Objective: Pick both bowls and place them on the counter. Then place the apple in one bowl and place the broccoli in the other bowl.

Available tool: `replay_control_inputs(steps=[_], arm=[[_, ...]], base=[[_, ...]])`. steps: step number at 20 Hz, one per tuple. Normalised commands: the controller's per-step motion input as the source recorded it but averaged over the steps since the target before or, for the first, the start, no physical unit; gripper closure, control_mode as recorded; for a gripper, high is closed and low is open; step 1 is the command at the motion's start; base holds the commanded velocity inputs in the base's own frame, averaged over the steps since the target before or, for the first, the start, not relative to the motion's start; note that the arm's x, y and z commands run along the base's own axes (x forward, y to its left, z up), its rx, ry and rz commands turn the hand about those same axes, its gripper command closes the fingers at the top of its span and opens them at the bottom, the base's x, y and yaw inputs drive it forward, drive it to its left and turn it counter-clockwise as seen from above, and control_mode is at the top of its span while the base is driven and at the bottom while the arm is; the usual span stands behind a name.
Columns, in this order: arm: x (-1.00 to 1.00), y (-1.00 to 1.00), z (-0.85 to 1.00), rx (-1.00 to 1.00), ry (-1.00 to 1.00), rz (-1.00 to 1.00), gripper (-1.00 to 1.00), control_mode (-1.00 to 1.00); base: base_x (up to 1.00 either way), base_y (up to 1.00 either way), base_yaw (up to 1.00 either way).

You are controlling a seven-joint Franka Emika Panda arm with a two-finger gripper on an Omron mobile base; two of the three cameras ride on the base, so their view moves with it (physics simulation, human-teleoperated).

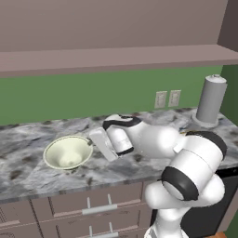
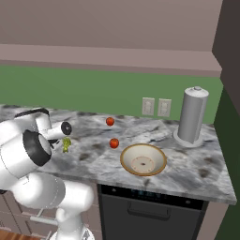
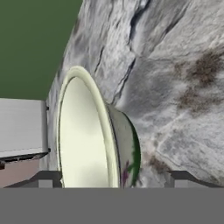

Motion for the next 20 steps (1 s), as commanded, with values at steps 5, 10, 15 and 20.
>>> replay_control_inputs(steps=[5, 10, 15, 20], arm=[[-0.1, -0.25, 0.43, -0.03, -0.02, -0.02, -1.0, -1.0], [-0.25, -0.36, 0.47, -0.05, -0.06, 0.0, -1.0, -1.0], [-0.27, -0.44, 0.33, -0.12, -0.03, 0.0, -1.0, -1.0], [-0.31, -0.55, 0.38, -0.26, -0.01, 0.01, -1.0, -1.0]], base=[[0.0, 0.0, 0.0], [0.0, 0.0, 0.0], [0.0, 0.0, 0.0], [0.0, 0.0, 0.0]])
